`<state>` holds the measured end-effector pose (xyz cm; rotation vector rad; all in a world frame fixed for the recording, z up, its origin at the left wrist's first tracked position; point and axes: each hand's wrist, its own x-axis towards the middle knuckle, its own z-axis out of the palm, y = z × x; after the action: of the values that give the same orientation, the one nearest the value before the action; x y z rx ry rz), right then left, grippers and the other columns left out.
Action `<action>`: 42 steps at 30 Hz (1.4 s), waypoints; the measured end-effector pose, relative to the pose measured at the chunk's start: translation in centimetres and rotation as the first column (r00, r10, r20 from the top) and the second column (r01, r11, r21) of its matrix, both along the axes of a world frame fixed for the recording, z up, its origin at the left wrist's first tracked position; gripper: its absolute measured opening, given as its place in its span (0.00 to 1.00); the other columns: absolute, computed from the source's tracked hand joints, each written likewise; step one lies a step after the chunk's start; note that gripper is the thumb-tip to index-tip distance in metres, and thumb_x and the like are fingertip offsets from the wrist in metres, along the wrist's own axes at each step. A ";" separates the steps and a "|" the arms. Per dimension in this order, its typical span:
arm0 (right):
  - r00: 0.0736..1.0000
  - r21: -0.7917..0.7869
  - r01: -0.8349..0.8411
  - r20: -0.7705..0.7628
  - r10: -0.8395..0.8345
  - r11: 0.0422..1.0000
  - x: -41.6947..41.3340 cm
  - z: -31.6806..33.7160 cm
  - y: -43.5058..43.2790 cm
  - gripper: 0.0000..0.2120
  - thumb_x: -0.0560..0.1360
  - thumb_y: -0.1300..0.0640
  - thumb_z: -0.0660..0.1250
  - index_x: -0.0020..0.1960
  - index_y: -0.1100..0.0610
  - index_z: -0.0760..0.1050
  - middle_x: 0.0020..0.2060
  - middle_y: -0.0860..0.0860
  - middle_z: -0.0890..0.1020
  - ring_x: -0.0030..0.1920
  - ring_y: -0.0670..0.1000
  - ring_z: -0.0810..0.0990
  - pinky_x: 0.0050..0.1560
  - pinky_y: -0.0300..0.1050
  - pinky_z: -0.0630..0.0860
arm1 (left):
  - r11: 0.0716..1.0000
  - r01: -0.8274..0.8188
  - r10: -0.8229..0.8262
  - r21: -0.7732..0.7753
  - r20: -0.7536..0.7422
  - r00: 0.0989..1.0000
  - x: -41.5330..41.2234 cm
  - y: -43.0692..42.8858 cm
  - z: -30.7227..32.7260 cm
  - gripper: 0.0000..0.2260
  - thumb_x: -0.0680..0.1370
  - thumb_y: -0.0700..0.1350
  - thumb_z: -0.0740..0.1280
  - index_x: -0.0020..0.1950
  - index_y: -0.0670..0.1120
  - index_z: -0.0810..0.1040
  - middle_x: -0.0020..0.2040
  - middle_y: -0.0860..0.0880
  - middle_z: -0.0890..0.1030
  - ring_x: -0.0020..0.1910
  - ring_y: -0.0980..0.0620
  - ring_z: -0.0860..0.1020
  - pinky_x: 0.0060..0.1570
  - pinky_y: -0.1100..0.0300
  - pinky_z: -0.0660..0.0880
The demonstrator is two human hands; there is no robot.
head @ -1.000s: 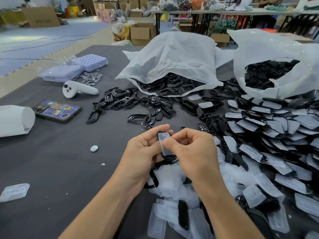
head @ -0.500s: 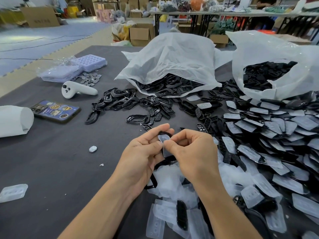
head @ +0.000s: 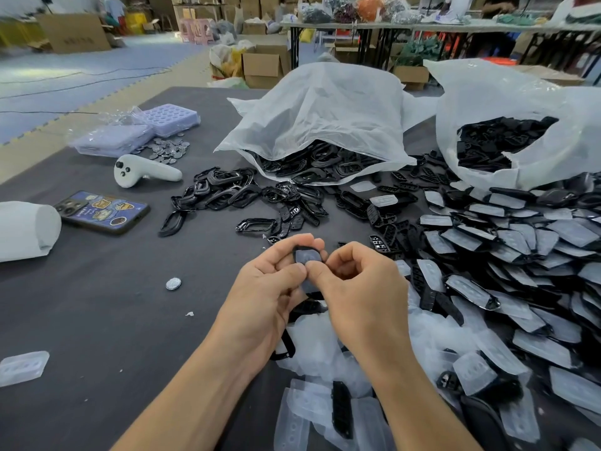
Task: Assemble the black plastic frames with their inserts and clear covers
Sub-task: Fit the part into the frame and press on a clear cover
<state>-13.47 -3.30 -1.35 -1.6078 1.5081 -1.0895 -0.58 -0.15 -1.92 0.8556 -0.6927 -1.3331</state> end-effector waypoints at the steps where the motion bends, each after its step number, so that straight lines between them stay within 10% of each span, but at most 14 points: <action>1: 1.000 -0.011 -0.005 0.004 0.005 1.000 0.0 0.0 0.0 0.13 0.69 0.42 0.78 0.37 0.48 0.77 0.34 0.37 0.82 0.35 0.41 0.80 0.34 0.37 0.73 | 1.000 0.004 -0.004 -0.002 0.005 1.000 0.1 0.0 0.0 0.19 0.80 0.29 0.62 0.53 0.48 0.89 0.62 0.44 0.86 0.61 0.48 0.85 0.51 0.61 0.82; 5: 0.999 -0.029 -0.040 0.029 0.041 0.999 -0.3 0.1 -0.2 0.11 0.69 0.46 0.78 0.37 0.49 0.78 0.31 0.42 0.82 0.33 0.44 0.79 0.34 0.38 0.73 | 1.000 0.012 -0.012 0.000 0.093 0.996 0.1 0.0 0.0 0.18 0.78 0.29 0.64 0.56 0.48 0.87 0.62 0.44 0.85 0.63 0.45 0.83 0.63 0.52 0.81; 17: 0.973 0.030 -0.206 0.109 0.202 0.978 -0.6 -0.2 -0.9 0.05 0.71 0.56 0.77 0.40 0.49 0.82 0.32 0.44 0.84 0.33 0.43 0.80 0.37 0.39 0.76 | 0.991 -0.129 0.115 0.038 0.259 0.959 0.3 0.1 -0.4 0.24 0.76 0.21 0.63 0.51 0.48 0.87 0.56 0.43 0.88 0.53 0.43 0.86 0.57 0.48 0.82; 22: 0.978 0.004 -0.192 0.089 0.191 0.981 -0.8 -0.2 -0.9 0.06 0.72 0.58 0.76 0.39 0.48 0.82 0.32 0.43 0.84 0.33 0.43 0.81 0.36 0.36 0.77 | 0.979 -0.184 0.146 0.091 0.320 0.936 0.4 0.1 0.3 0.13 0.78 0.30 0.69 0.49 0.46 0.88 0.46 0.42 0.88 0.40 0.49 0.84 0.39 0.58 0.82; 33: 0.971 0.018 -0.188 0.155 0.183 0.982 -0.6 -0.2 -0.7 0.09 0.75 0.62 0.72 0.42 0.48 0.83 0.36 0.45 0.86 0.37 0.47 0.84 0.41 0.46 0.83 | 0.953 -0.277 0.214 0.127 0.366 0.906 -0.1 0.2 0.3 0.07 0.79 0.32 0.71 0.48 0.40 0.87 0.43 0.39 0.88 0.40 0.44 0.87 0.39 0.57 0.84; 42: 0.980 -0.051 -0.181 0.070 0.184 0.982 -1.1 -0.2 -1.0 0.09 0.78 0.62 0.71 0.47 0.49 0.86 0.37 0.39 0.85 0.39 0.41 0.83 0.39 0.32 0.77 | 0.986 -0.049 -0.016 0.158 0.386 0.922 1.6 0.2 0.5 0.15 0.69 0.34 0.73 0.53 0.46 0.89 0.48 0.40 0.88 0.43 0.48 0.87 0.44 0.60 0.83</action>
<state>-14.57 -4.32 -1.60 -1.6807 1.2687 -1.0743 1.01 0.07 -1.46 1.2782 -0.8862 -1.2288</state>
